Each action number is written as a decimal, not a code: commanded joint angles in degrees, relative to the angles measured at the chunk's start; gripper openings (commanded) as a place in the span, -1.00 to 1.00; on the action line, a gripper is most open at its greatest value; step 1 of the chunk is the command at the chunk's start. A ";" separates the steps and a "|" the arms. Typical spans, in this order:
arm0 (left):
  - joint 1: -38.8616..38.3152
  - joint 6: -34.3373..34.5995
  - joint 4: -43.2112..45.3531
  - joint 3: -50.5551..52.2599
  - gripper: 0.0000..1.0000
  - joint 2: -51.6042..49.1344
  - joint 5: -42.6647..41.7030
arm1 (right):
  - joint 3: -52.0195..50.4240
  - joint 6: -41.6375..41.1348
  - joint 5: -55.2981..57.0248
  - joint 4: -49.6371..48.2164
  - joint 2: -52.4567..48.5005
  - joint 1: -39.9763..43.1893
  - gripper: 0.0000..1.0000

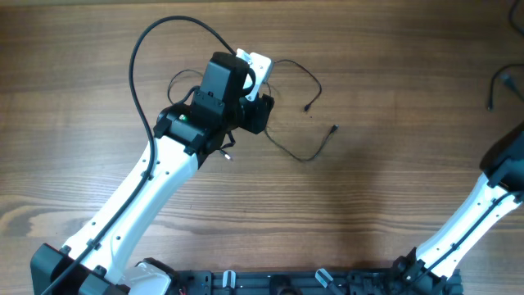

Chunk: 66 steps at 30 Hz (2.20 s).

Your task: Untangle cables

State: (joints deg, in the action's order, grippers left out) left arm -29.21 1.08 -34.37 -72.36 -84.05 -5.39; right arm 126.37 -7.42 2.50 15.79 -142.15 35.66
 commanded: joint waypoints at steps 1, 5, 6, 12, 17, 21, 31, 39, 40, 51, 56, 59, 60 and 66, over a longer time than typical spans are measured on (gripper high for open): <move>-0.31 1.79 0.26 0.02 0.10 0.92 0.96 | 0.55 3.08 -11.26 0.13 -3.58 -1.05 -0.91; -0.61 2.40 0.28 0.02 0.10 0.92 0.96 | 0.55 7.23 -12.92 1.49 -4.61 -2.84 -0.92; -0.87 2.40 0.28 0.02 0.10 0.92 0.98 | 0.55 7.04 -13.16 1.68 -4.70 -3.32 -0.91; -1.40 2.43 0.24 0.02 0.11 0.92 0.98 | 0.55 3.98 -10.95 3.43 -5.70 -5.84 -0.91; -1.44 2.38 0.28 0.02 0.11 0.92 1.01 | 0.61 2.62 -5.42 6.21 -5.73 -6.12 0.99; -1.42 2.19 0.28 0.02 0.13 0.92 1.01 | 1.25 -0.22 0.13 10.01 -4.57 -5.99 0.99; -1.42 0.90 1.22 0.02 0.19 0.92 5.11 | 1.25 -7.67 0.17 21.81 17.44 -6.05 0.99; -1.11 0.96 5.53 0.02 0.29 0.92 10.47 | 1.25 -12.44 -2.82 45.03 34.07 -6.25 0.99; -0.61 1.16 6.34 0.02 0.32 0.92 10.67 | 1.25 -12.39 -4.90 47.84 35.52 -6.25 0.99; 18.62 6.84 6.86 0.02 0.38 2.03 -0.79 | 1.25 -5.46 -15.26 61.00 42.51 -16.85 0.99; 24.70 6.88 6.51 0.02 0.39 3.04 -2.95 | 1.22 -2.36 -12.96 65.13 42.51 -30.45 0.99; 26.21 6.86 6.29 0.02 0.41 3.17 -2.95 | 1.22 -2.40 -9.27 66.38 42.51 -38.16 0.99; 26.56 6.86 6.23 0.02 0.42 3.17 -2.95 | 1.20 -2.29 -8.74 66.82 42.49 -40.26 1.00; 29.05 6.86 4.22 0.02 0.49 3.23 -2.95 | 0.24 1.05 -8.46 68.76 40.33 -51.23 1.00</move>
State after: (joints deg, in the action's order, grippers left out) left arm -1.56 7.66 -29.32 -72.36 -82.26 -7.44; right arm 127.48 -9.63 -7.62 84.25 -100.92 -12.23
